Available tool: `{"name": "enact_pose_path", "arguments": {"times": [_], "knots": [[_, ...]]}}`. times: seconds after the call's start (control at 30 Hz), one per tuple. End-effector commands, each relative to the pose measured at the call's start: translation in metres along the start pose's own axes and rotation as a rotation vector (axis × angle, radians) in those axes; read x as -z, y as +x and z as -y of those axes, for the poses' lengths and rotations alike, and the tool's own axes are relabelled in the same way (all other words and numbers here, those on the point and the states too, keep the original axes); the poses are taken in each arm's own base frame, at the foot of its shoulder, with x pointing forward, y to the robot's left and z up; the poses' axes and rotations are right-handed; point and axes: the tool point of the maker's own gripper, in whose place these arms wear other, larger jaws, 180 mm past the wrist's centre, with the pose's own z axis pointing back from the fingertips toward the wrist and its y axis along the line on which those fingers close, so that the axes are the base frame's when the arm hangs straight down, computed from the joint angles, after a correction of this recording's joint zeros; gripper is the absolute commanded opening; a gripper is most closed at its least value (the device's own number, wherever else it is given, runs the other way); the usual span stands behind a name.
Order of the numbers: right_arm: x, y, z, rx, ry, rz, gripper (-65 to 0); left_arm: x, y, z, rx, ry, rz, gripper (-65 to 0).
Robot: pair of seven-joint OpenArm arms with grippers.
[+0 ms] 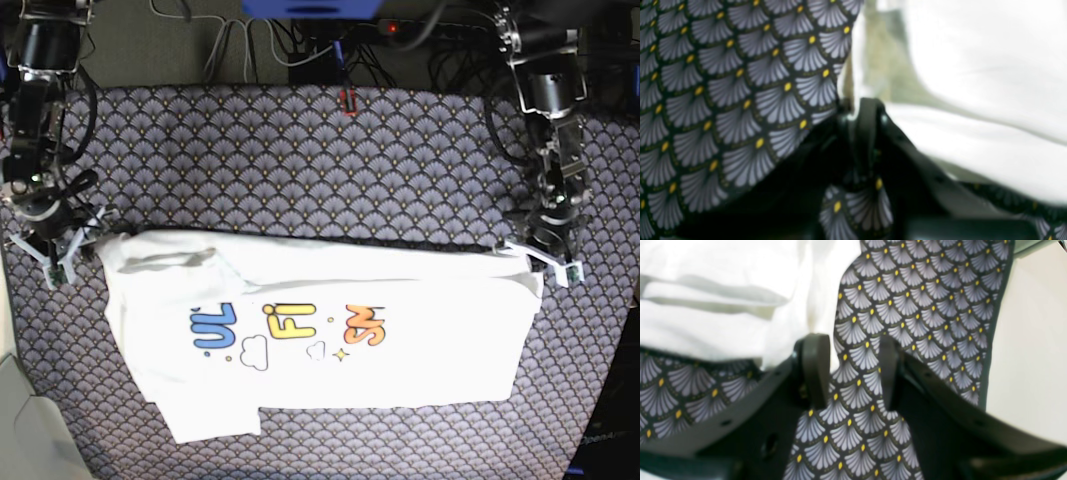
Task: Fold the T-shirt properly
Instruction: 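Regrasp the folded edge with both grippers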
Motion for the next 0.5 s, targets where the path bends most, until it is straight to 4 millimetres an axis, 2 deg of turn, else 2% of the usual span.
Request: {"name": "enact_pose_path", "arguments": {"times": [0.0,0.07,0.23,0.47], "knots": [[-0.006,0.02,0.012,-0.015,-0.029,0.063,-39.4,0.001,0.01,-0.01,0.012,0.029,0.009,-65.0],[-0.012,0.015,0.006,-0.028,-0.019,0.06,-39.3,0.001,0.01,-0.01,0.012,0.029,0.009,-63.5],[-0.025,0.026,-0.003,-0.057,-0.014,0.1,-39.1,0.001,0.01,-0.01,0.012,0.029,0.011,-64.5],[-0.02,0.011,-0.003,-0.038,-0.006,0.061,-39.1,0.0,0.013,-0.01,0.013,0.028,0.017,-64.5]]}}
